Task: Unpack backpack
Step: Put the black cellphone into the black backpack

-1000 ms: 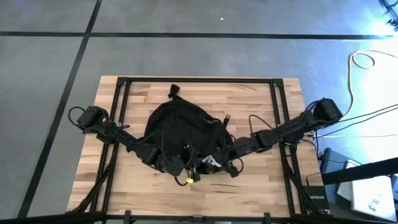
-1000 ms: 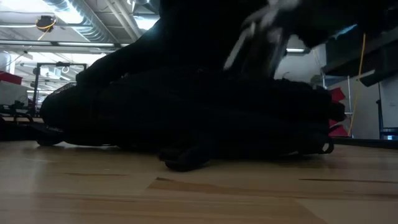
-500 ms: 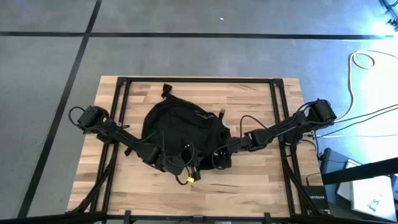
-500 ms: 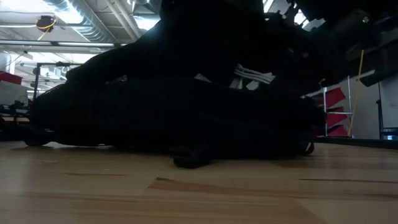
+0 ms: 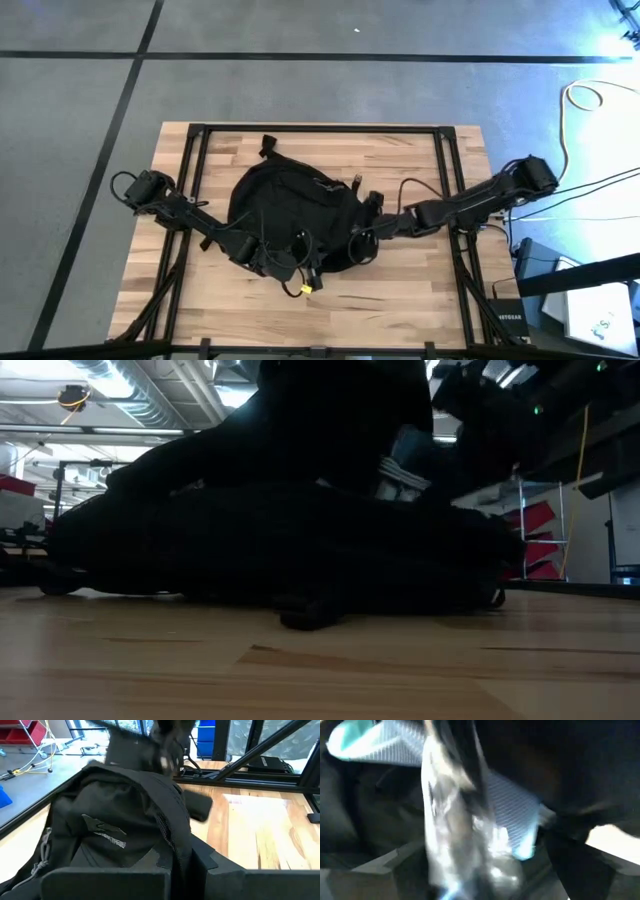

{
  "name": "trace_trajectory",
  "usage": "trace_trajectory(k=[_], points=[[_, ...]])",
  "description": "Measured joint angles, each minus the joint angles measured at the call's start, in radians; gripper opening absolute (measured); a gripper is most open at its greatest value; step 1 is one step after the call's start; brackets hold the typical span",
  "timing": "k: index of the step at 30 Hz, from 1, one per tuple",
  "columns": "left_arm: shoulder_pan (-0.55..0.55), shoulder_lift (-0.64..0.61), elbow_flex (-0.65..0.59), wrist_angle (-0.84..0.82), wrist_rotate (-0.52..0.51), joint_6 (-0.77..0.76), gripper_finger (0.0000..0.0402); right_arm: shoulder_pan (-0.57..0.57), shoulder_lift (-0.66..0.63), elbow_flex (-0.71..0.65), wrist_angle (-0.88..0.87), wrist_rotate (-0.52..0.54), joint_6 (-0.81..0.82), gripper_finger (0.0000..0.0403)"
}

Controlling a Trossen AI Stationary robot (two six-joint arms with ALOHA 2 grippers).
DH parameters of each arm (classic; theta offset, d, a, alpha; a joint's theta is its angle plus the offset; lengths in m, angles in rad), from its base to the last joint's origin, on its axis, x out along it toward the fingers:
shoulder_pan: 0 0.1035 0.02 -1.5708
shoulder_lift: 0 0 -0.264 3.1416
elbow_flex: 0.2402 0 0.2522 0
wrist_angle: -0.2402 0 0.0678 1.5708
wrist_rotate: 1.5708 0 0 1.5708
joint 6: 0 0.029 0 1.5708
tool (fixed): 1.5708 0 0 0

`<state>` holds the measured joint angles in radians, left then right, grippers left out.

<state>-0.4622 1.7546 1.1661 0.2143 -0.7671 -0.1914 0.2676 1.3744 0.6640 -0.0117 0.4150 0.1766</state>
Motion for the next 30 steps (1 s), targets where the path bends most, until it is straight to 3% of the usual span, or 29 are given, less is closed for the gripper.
trace_trajectory(k=[7, 16, 20, 30], points=[[-0.001, 0.000, 0.000, -0.001, 0.002, 0.000, 0.0006, 0.001, -0.097, 0.000, 0.002, -0.052, 0.002, 0.0340], [-0.001, 0.000, 0.000, -0.002, 0.001, 0.000, 0.0006, 0.014, -0.088, 0.000, -0.049, -0.093, -0.006, 0.0331], [0.000, 0.000, 0.000, -0.002, 0.001, 0.001, 0.0006, 0.052, -0.088, 0.000, -0.037, -0.092, -0.045, 0.0283], [0.000, 0.000, 0.000, -0.002, -0.002, 0.000, 0.0006, 0.106, -0.088, 0.003, -0.037, -0.102, -0.051, 0.0117]])
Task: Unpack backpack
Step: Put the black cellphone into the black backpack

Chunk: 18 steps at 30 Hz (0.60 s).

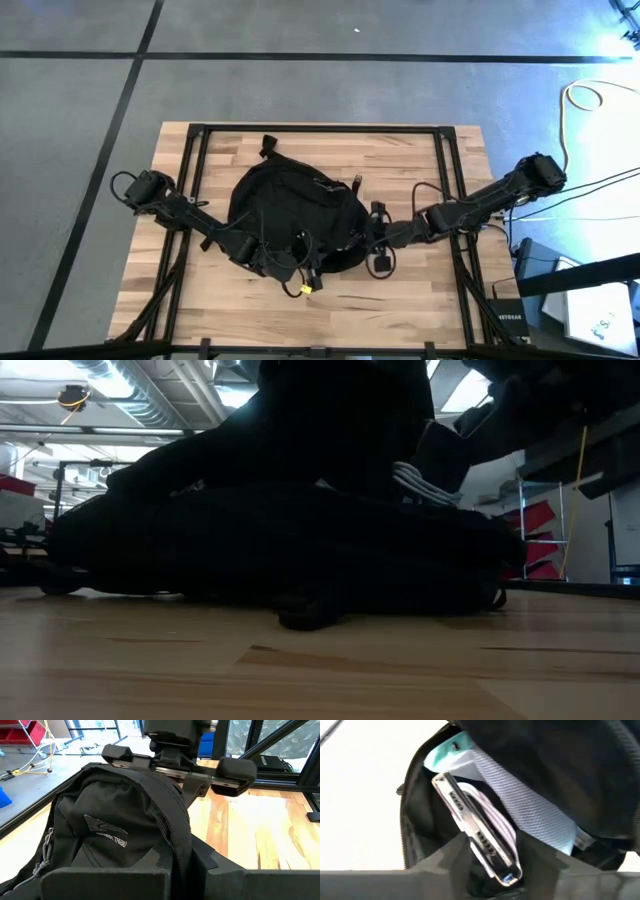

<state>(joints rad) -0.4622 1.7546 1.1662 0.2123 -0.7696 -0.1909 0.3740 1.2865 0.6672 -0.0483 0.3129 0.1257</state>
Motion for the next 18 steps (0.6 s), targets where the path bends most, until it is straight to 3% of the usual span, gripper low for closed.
trace_trajectory(k=[4, 9, 18], points=[[0.000, 0.000, 0.000, 0.000, 0.000, -0.002, 0.0006, 0.007, 0.000, 0.026, 0.001, 0.000, -0.013, 0.0068], [0.005, 0.000, 0.000, 0.001, 0.000, -0.003, 0.0006, 0.006, 0.000, 0.066, 0.001, -0.003, -0.166, 0.0024], [0.005, 0.000, 0.000, 0.001, 0.007, 0.000, 0.0006, 0.006, 0.025, 0.073, 0.030, -0.069, -0.262, 0.0036]])
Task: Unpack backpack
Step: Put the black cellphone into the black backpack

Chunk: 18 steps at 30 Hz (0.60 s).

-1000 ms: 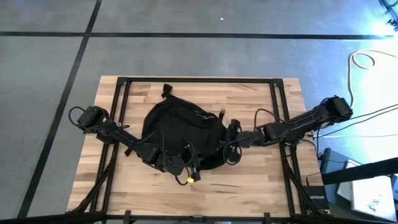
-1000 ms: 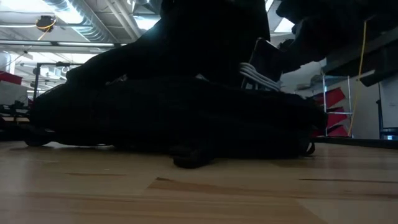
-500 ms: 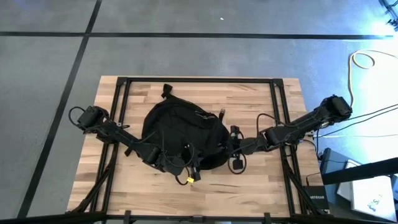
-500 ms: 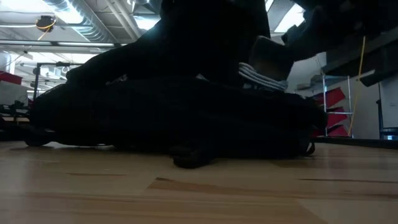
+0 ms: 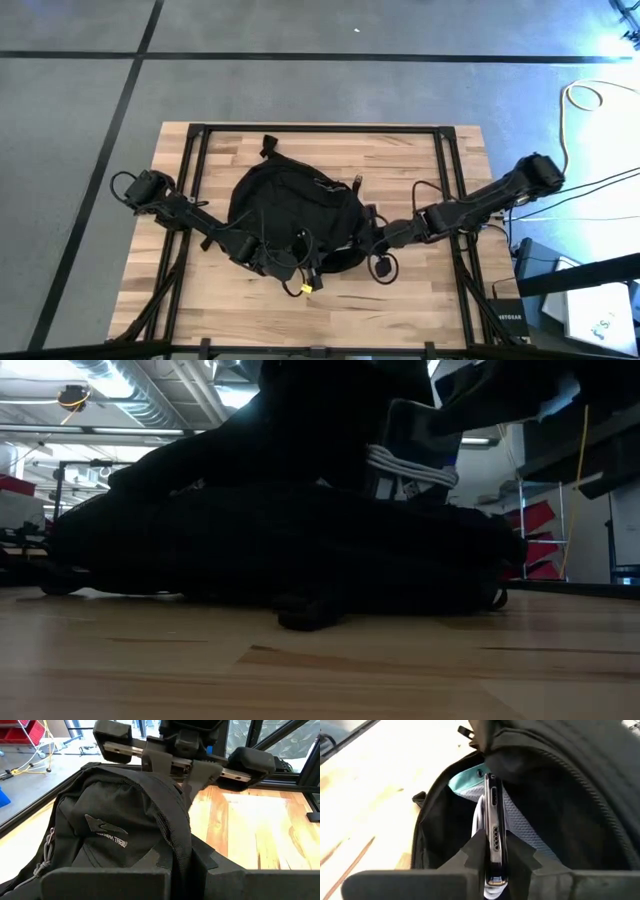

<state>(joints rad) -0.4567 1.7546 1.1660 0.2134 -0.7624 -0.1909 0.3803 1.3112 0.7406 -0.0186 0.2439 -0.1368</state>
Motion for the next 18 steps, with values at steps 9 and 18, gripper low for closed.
trace_trajectory(k=[9, 18], points=[[0.000, 0.000, 0.000, 0.000, 0.000, -0.007, 0.0006, 0.100, 0.074, 0.001, 0.064, 0.053, -0.415, 0.0024], [0.000, 0.000, 0.000, 0.000, 0.001, -0.010, 0.0006, 0.131, 0.199, 0.045, 0.071, 0.332, -0.498, 0.0027]])
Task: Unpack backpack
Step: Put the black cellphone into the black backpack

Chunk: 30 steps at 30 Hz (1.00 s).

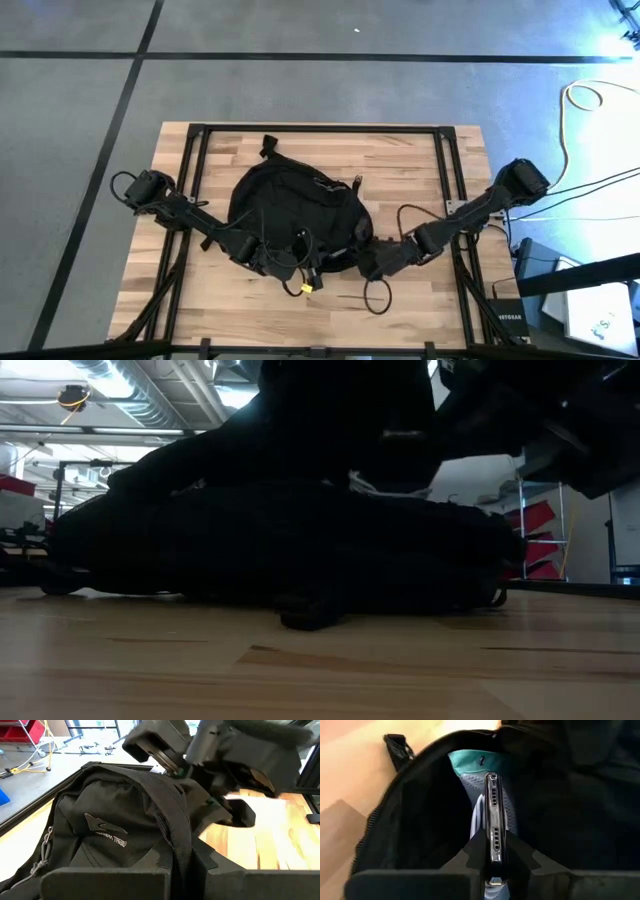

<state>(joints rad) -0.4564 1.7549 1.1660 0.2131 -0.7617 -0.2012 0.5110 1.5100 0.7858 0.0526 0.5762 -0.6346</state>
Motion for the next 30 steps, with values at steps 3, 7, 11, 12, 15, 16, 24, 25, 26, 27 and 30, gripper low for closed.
trace_trajectory(k=[3, 7, 11, 12, 15, 16, 24, 25, 26, 27, 30], points=[[0.000, 0.000, 0.000, 0.000, 0.000, 0.000, 0.0006, 0.000, 0.056, 0.001, 0.001, -0.016, -0.001, 0.0028], [0.000, 0.000, 0.000, -0.001, 0.002, -0.001, 0.0006, -0.006, 0.135, 0.002, 0.047, 0.048, -0.010, 0.0029], [0.000, 0.000, 0.000, -0.002, 0.002, -0.001, 0.0006, -0.015, 0.188, 0.001, 0.122, 0.125, -0.028, 0.0029], [0.000, 0.000, 0.000, -0.002, 0.002, 0.000, 0.0006, -0.018, 0.195, 0.001, 0.134, 0.125, -0.038, 0.0029], [0.000, 0.000, 0.000, -0.003, 0.001, 0.000, 0.0006, -0.039, 0.214, 0.001, 0.144, 0.108, -0.055, 0.0030], [0.000, 0.000, 0.000, -0.003, 0.001, 0.000, 0.0006, -0.046, 0.220, 0.001, 0.144, 0.106, -0.048, 0.0030], [0.000, 0.000, 0.000, -0.021, 0.034, 0.000, 0.0006, -0.054, 0.227, 0.008, 0.133, 0.085, 0.131, 0.0062], [0.000, 0.000, 0.000, -0.021, 0.035, -0.002, 0.0006, -0.054, 0.228, 0.015, 0.106, 0.073, 0.156, 0.0076], [0.000, 0.000, 0.000, -0.021, 0.037, -0.006, 0.0006, -0.054, 0.228, 0.019, 0.077, 0.060, 0.174, 0.0092], [0.000, 0.000, 0.000, -0.021, 0.037, -0.009, 0.0006, -0.054, 0.228, 0.020, 0.059, 0.055, 0.191, 0.0110], [0.000, 0.000, 0.000, -0.021, 0.038, -0.008, 0.0006, -0.054, 0.228, 0.020, 0.038, 0.056, 0.239, 0.0173]])
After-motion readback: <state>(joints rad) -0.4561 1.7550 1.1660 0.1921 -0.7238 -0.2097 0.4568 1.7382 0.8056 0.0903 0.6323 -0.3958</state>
